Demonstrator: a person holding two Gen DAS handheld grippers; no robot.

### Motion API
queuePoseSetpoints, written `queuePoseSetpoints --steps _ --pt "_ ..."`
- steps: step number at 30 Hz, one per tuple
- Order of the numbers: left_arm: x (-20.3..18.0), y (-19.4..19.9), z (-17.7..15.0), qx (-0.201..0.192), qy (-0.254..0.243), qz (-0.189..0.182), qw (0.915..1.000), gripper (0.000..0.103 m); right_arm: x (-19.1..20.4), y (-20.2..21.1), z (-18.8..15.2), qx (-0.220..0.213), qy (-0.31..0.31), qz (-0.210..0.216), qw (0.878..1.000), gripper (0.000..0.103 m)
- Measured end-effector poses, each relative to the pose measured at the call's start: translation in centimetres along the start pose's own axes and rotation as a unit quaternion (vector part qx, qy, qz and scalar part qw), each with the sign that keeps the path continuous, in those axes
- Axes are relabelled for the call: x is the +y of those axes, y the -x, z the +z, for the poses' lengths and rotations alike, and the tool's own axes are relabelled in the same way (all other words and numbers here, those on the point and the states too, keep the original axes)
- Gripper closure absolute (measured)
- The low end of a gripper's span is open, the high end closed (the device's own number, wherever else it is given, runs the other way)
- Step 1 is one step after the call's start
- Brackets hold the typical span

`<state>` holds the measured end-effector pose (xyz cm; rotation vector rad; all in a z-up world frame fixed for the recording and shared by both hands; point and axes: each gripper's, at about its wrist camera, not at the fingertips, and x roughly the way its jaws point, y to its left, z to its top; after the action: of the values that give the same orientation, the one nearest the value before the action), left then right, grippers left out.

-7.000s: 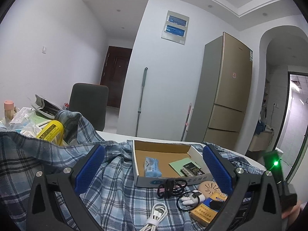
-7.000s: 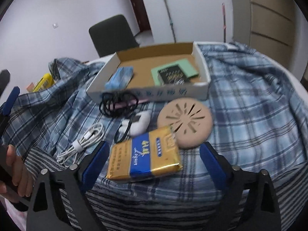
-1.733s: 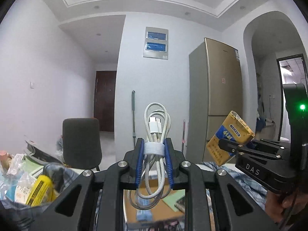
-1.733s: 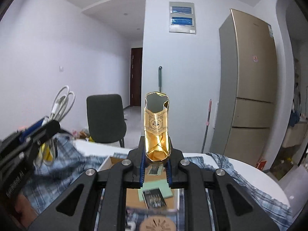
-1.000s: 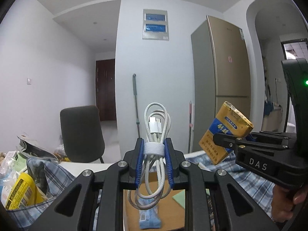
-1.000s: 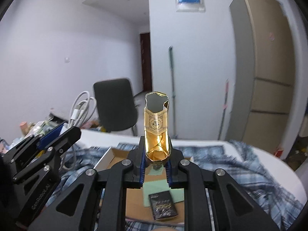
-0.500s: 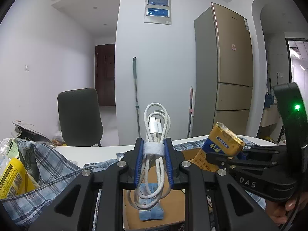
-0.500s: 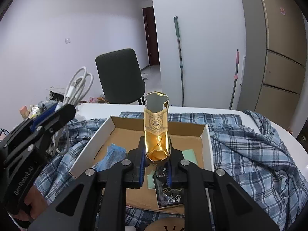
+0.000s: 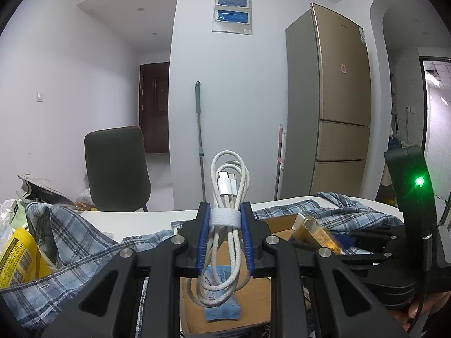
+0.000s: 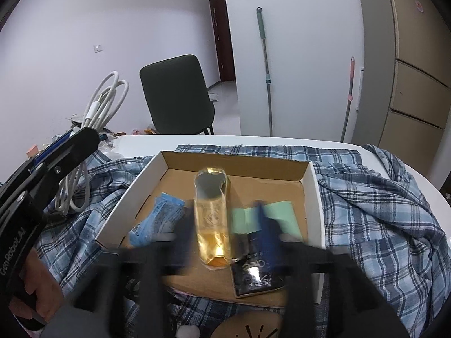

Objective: Organize soft objects
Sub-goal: 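Lower the gold pack into the box and open the right gripper, then lower the white cable into the box and open the left gripper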

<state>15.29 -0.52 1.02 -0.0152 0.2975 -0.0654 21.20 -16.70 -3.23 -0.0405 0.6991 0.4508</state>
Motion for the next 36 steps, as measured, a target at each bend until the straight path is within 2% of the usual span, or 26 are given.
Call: queuePoseSetpoints --steps 1,2,9,17,24,29,30,32,33,34,36 --pt "0.0 0.0 0.0 0.0 -0.001 0.0 1.0 0.081 -0.2 0.3 0.0 -0.012 -0.004 0.001 1.0 0.02" --pt "0.0 0.0 0.1 0.0 0.0 0.0 1.0 0.081 -0.2 0.6 0.0 -0.023 -0.005 -0.004 1.0 0.02" --pt "0.1 -0.2 0.0 0.007 0.006 -0.007 0.9999 0.081 -1.3 1.1 0.6 -0.035 -0.011 -0.041 0.998 0.02" --pt "0.4 -3.5 -1.1 0.091 0.03 -0.044 0.9944 0.081 -2.7 1.0 0.7 -0.032 -0.03 -0.06 0.997 0.02" --pt "-0.1 -5.3 -2.3 0.148 0.026 -0.063 0.9866 0.081 -2.3 0.5 0.4 -0.021 -0.022 -0.058 0.998 0.02" --pt "-0.4 -5.6 -2.5 0.154 0.024 -0.061 0.9859 0.081 -2.1 0.5 0.3 -0.019 -0.024 -0.051 0.998 0.02" --pt "-0.3 -5.5 -2.5 0.15 0.025 -0.059 0.9867 0.079 -2.1 0.5 0.3 -0.02 -0.022 -0.052 0.998 0.02" --pt "-0.2 -5.1 -2.2 0.134 0.024 -0.052 0.9893 0.064 -2.2 0.5 0.3 -0.019 -0.023 -0.053 0.998 0.02" --pt "-0.2 -4.8 -2.1 0.124 0.023 -0.047 0.9909 0.045 -2.2 0.5 0.3 -0.019 -0.025 -0.054 0.998 0.02" --pt "-0.2 -4.5 -2.0 0.113 0.022 -0.043 0.9924 0.035 -2.3 0.5 0.3 -0.019 -0.026 -0.055 0.998 0.02" --pt "-0.2 -3.8 -1.6 0.092 0.017 -0.035 0.995 0.035 -2.3 0.6 0.3 -0.021 -0.026 -0.056 0.998 0.02"
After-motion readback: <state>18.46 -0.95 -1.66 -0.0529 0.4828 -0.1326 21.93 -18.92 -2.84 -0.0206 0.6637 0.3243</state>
